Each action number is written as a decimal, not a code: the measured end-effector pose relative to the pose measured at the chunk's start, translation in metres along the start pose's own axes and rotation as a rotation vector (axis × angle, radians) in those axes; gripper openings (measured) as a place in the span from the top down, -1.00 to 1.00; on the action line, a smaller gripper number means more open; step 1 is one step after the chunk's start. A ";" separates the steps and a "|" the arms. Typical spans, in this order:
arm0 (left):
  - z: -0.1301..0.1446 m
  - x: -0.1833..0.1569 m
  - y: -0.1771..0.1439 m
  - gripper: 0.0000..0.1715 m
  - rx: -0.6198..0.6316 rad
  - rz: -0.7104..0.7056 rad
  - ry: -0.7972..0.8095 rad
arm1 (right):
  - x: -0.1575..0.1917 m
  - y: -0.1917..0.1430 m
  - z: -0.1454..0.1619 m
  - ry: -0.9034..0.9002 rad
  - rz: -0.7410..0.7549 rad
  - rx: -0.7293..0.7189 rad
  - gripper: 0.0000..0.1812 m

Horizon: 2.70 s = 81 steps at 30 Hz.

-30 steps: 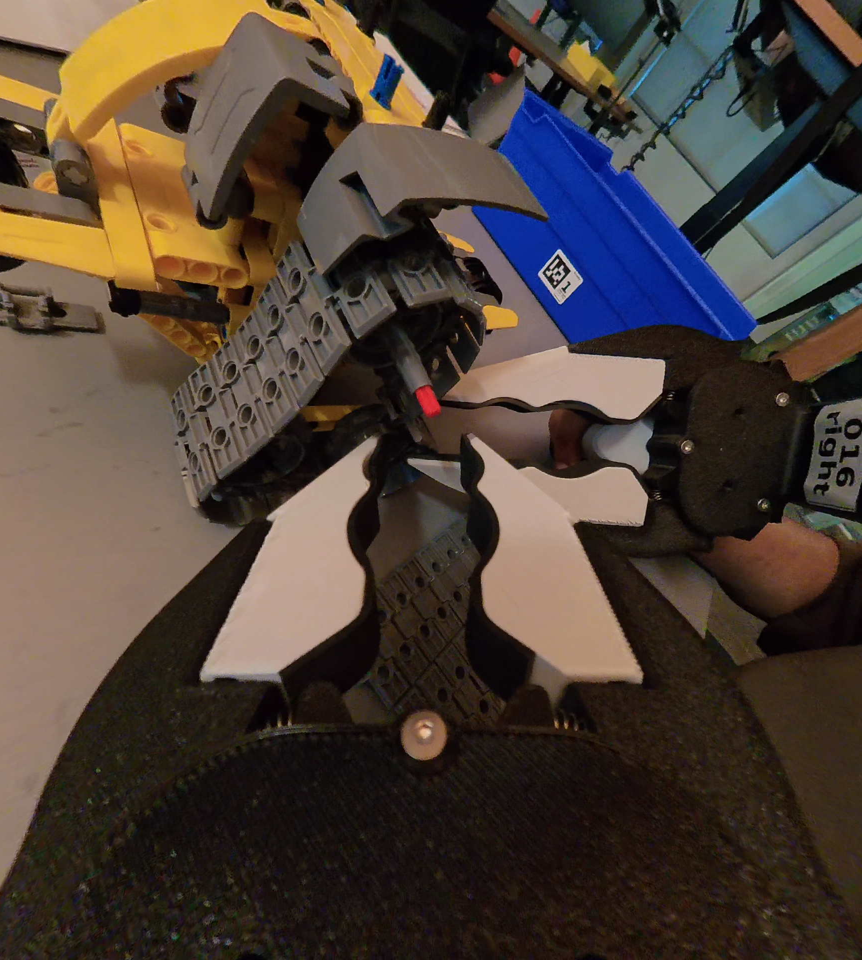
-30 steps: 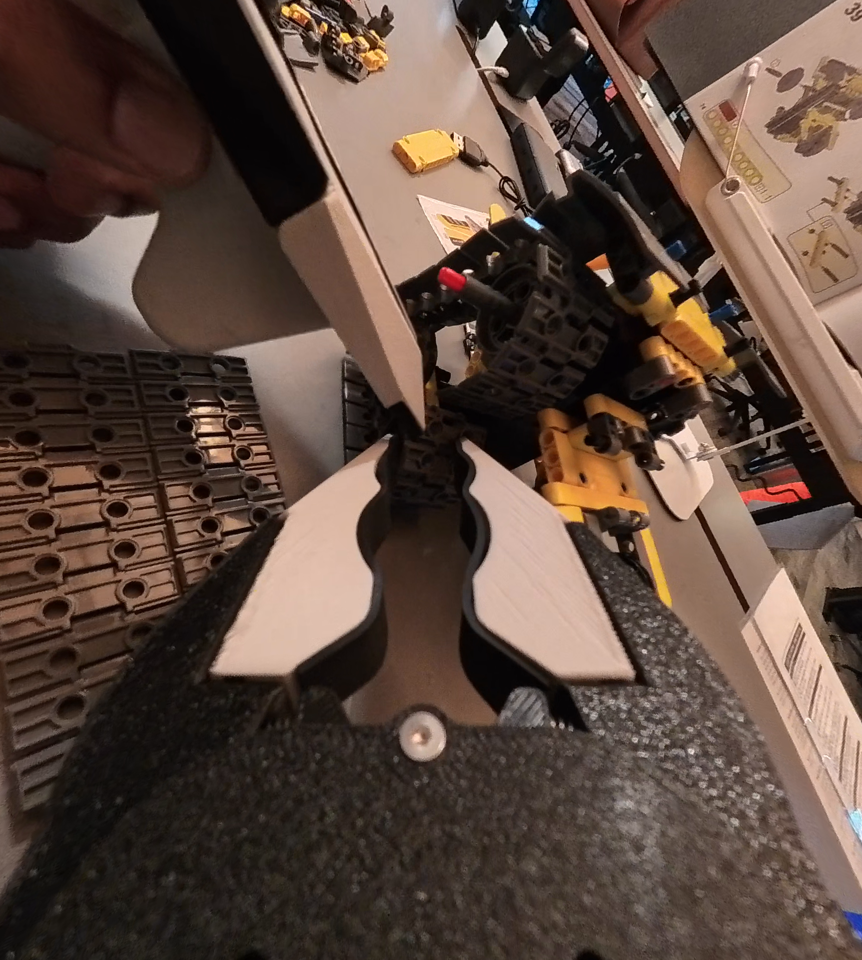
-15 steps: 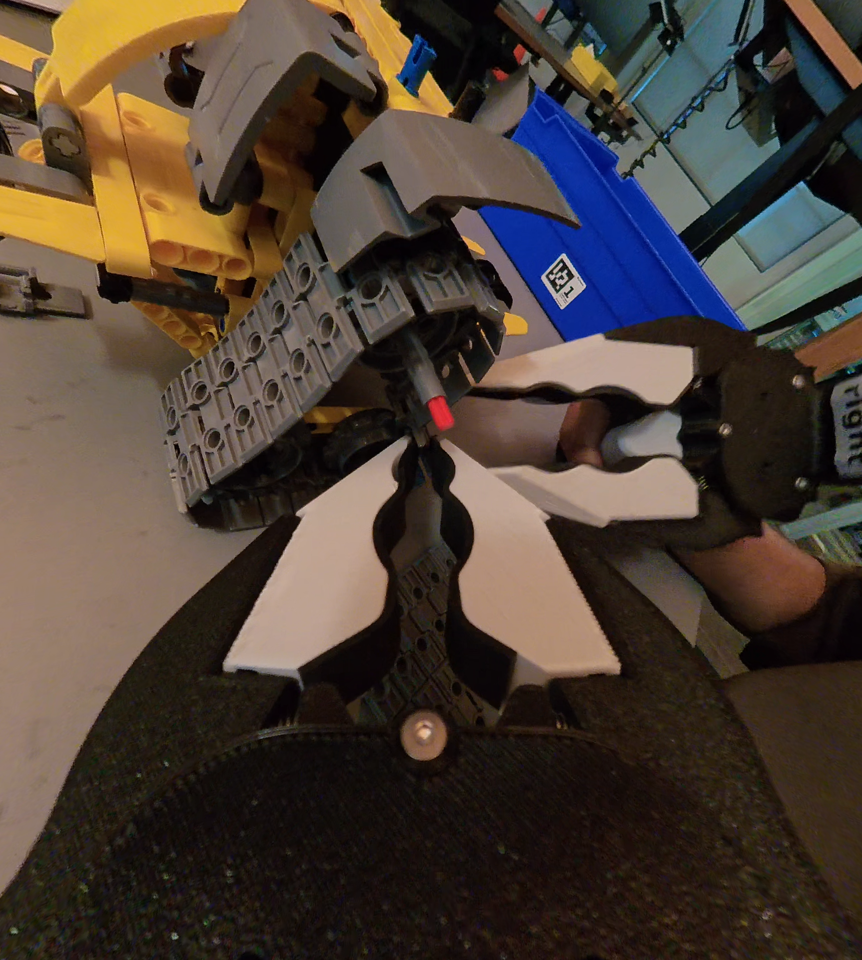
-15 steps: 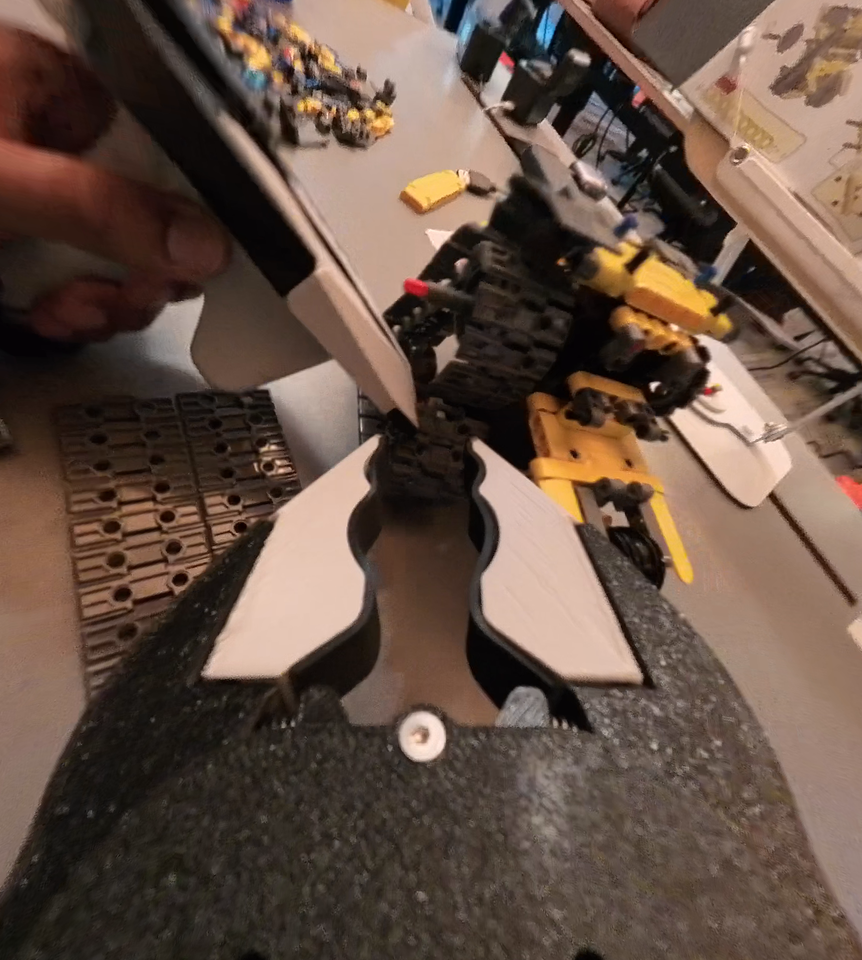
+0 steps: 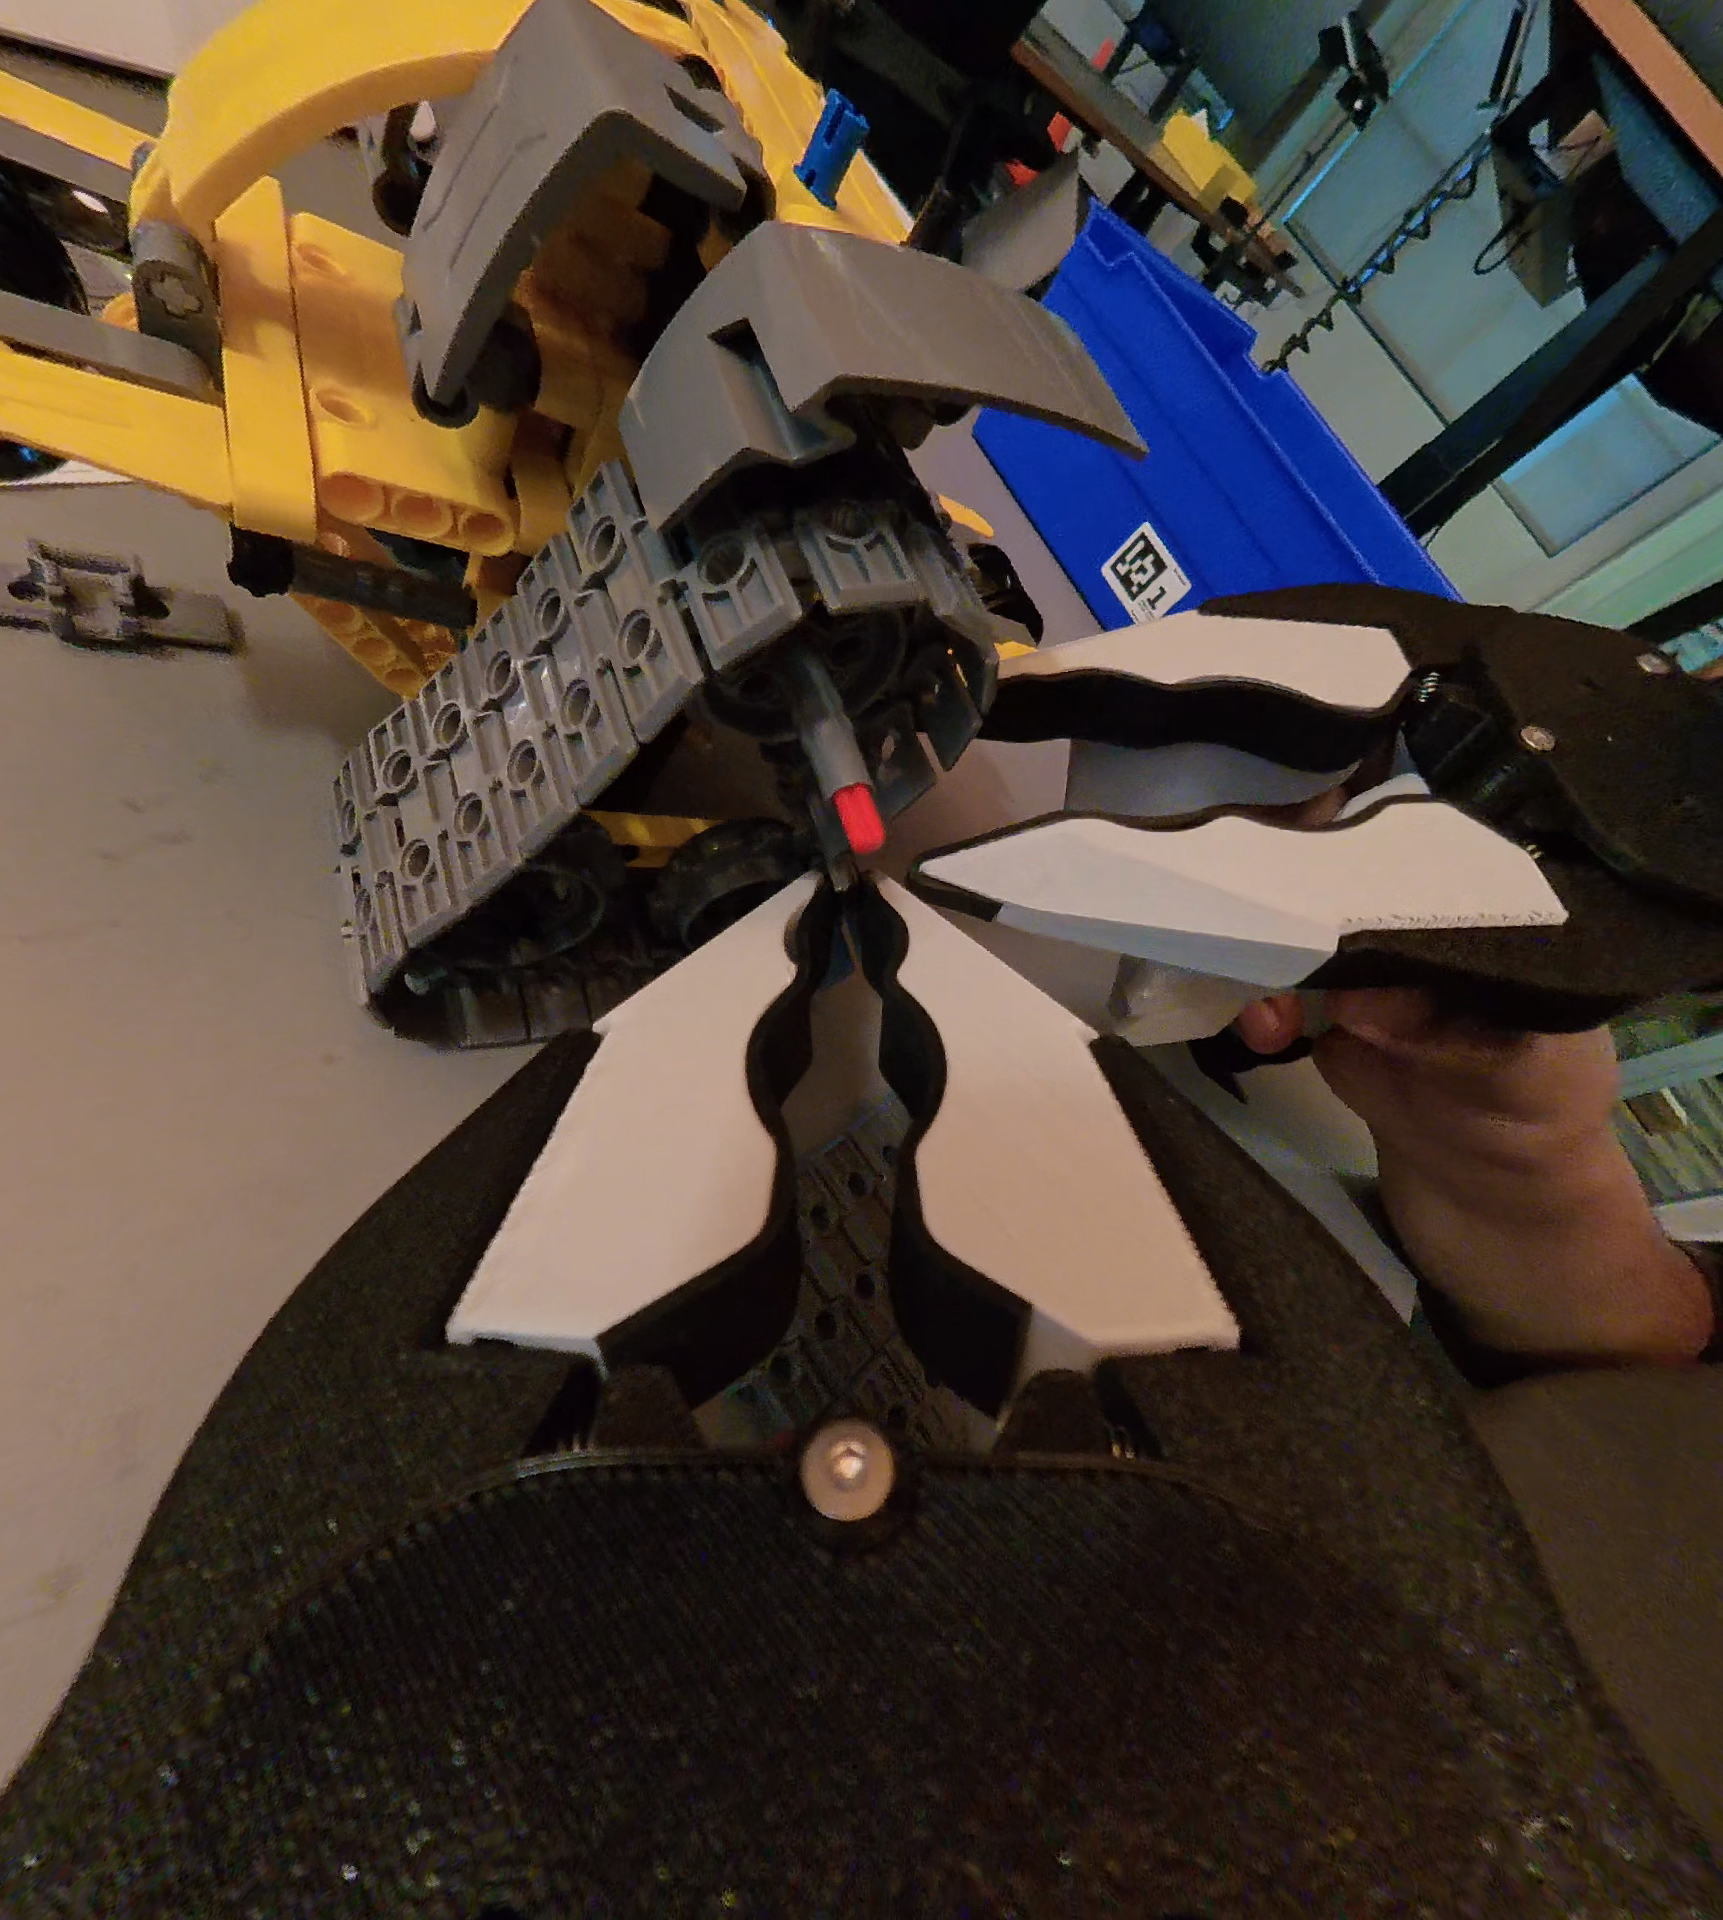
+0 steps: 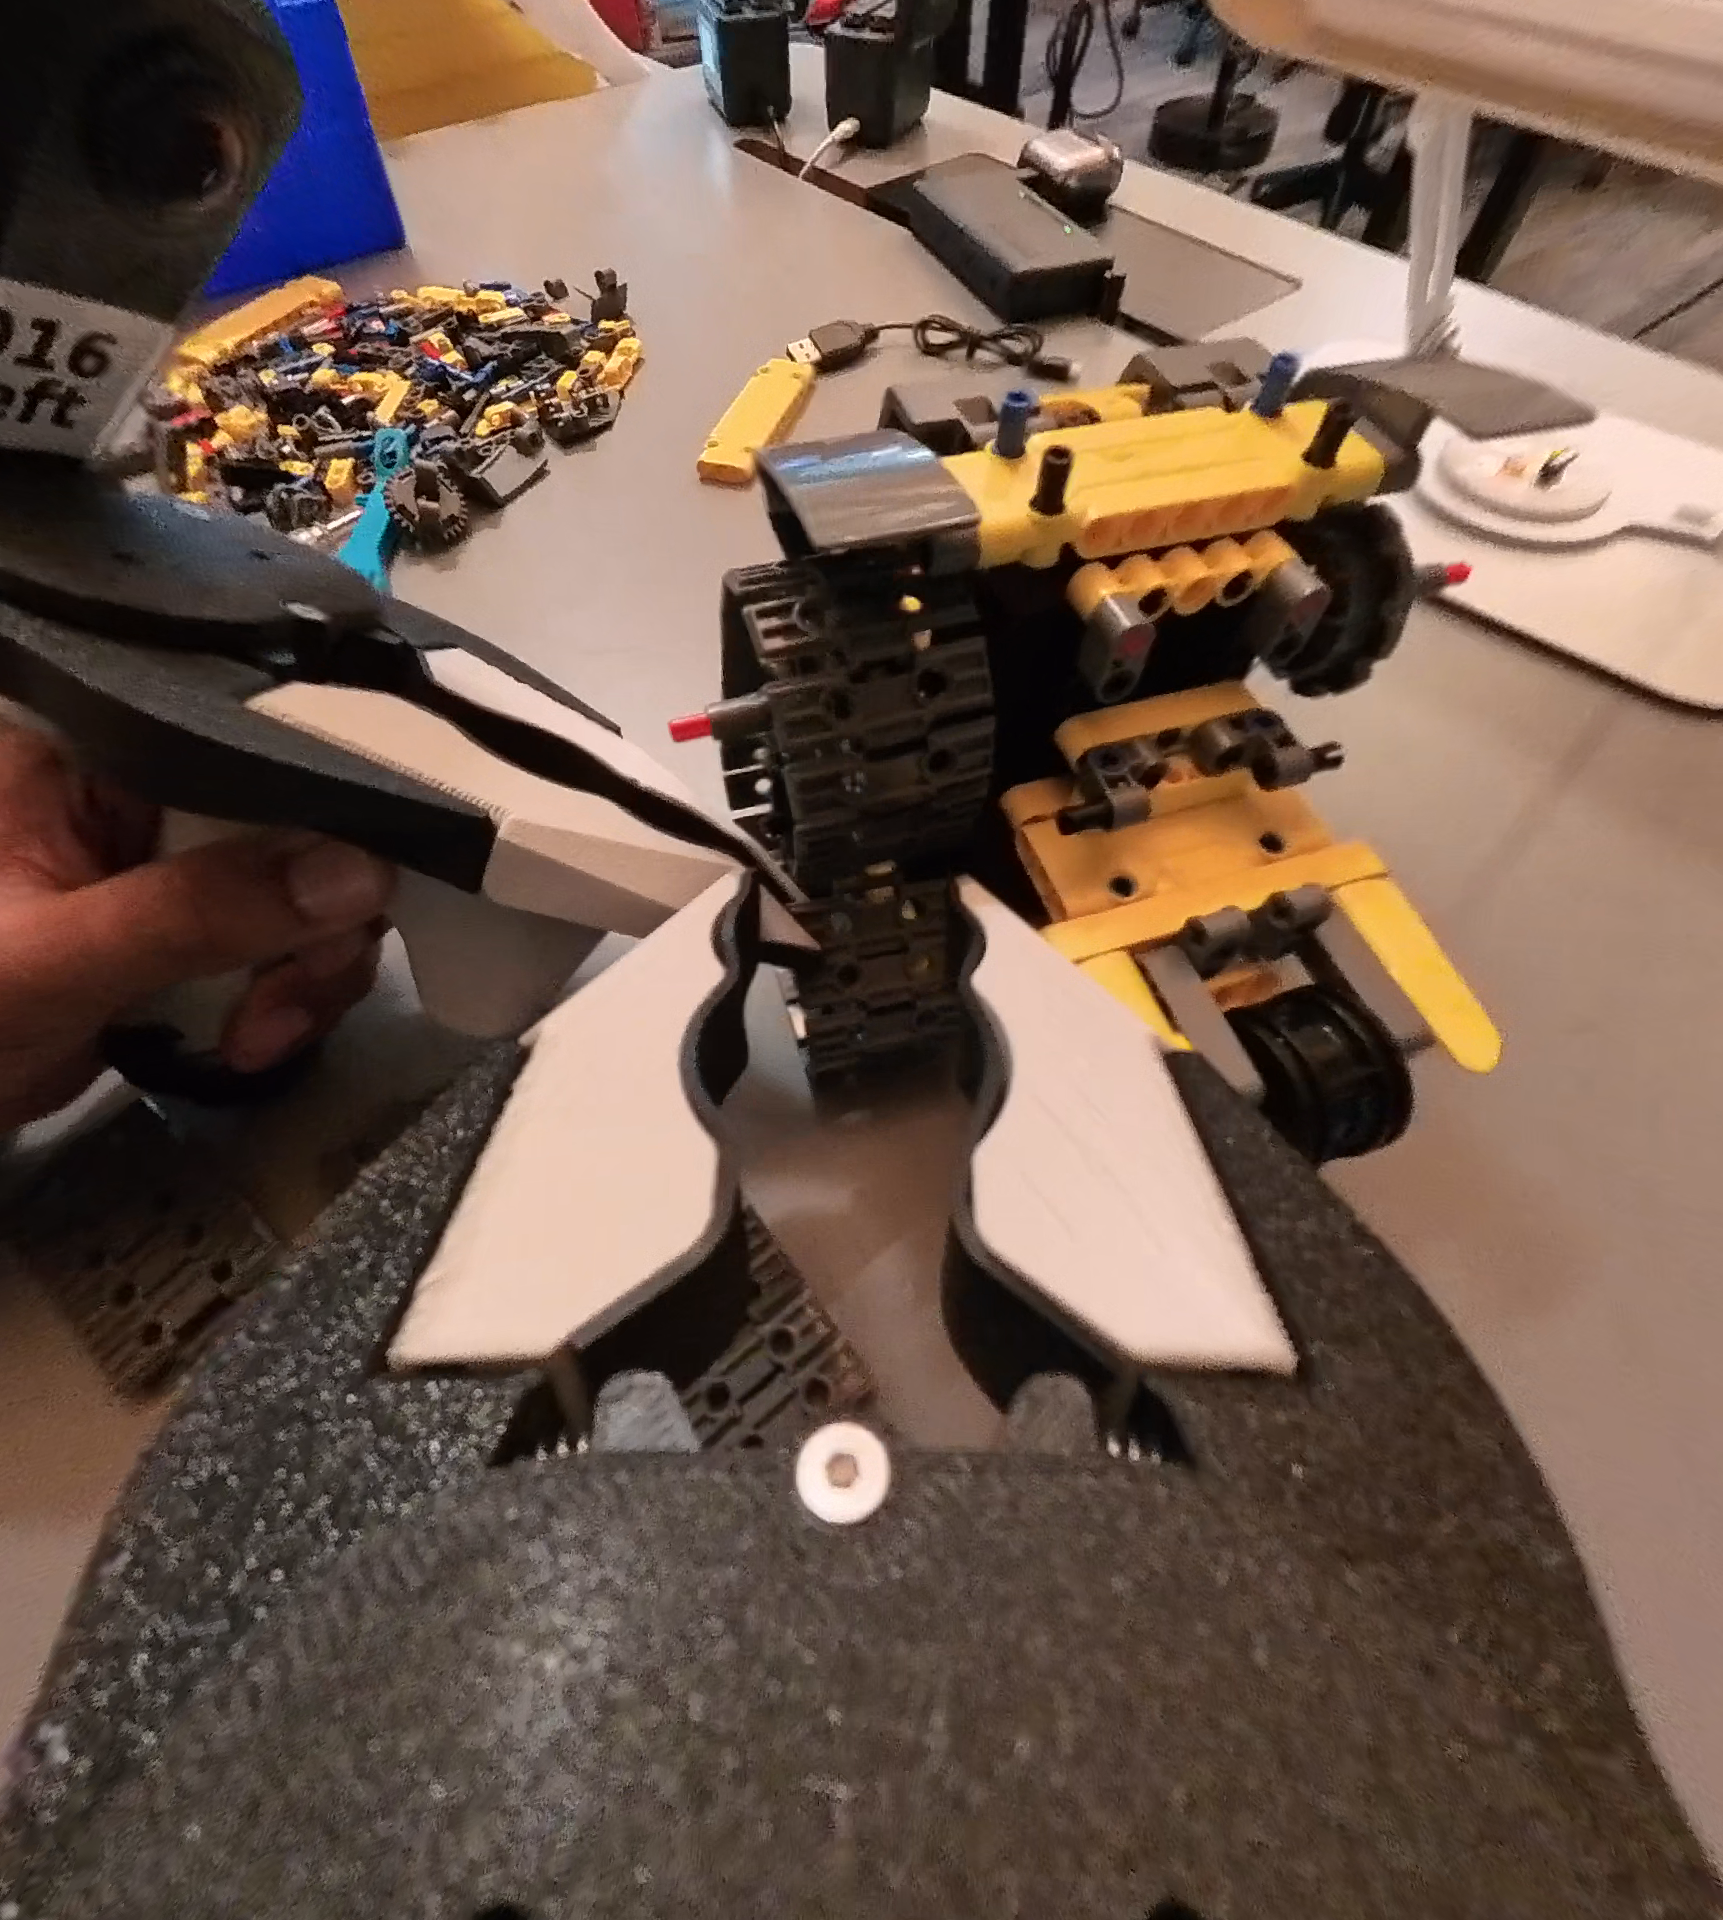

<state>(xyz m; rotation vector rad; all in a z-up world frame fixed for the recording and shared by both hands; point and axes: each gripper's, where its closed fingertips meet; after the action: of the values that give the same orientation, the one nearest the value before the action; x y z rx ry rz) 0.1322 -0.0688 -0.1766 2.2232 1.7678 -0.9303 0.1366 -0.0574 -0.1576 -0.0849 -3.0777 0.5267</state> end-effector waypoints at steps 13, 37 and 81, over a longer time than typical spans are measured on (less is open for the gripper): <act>-0.003 0.004 -0.005 1.00 -0.016 0.002 -0.006 | 0.004 0.001 -0.002 0.169 -0.037 -0.021 0.52; -0.004 0.006 -0.006 1.00 -0.020 0.000 -0.008 | -0.001 0.002 -0.015 0.061 0.014 0.050 0.90; -0.007 0.007 -0.008 1.00 -0.042 -0.007 -0.005 | -0.001 0.020 -0.017 -0.345 -0.202 0.101 0.44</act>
<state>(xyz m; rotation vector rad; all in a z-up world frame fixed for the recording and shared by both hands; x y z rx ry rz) 0.1285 -0.0568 -0.1730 2.1883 1.7775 -0.8911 0.1391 -0.0333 -0.1477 0.3509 -3.3231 0.7548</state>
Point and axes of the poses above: each gripper's, where its closed fingertips meet, y out along the fingers, z out of its underside, x = y × z across the jaws, and after that the axes turned 7 degrees about -x, right-handed
